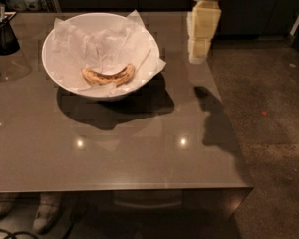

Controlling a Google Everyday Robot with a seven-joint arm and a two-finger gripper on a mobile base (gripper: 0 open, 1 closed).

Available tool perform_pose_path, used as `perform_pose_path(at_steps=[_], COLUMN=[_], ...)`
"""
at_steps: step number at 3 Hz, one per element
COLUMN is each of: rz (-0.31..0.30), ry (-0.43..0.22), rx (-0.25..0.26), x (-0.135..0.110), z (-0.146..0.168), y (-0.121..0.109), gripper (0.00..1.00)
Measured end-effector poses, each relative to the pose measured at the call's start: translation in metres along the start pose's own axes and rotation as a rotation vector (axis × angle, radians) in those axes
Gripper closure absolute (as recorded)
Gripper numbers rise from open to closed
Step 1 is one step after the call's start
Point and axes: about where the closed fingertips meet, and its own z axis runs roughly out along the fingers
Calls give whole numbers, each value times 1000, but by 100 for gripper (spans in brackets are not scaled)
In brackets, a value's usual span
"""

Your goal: Pick banana from white bowl

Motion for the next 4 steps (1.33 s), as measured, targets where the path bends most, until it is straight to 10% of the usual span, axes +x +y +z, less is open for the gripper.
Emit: perform_pose_path(at_steps=[1,4], rz=[-148,-89], ry=[-27,27], rx=[-4,20], x=[-60,-98], z=[22,65], y=[-53,-89], gripper=[0,0])
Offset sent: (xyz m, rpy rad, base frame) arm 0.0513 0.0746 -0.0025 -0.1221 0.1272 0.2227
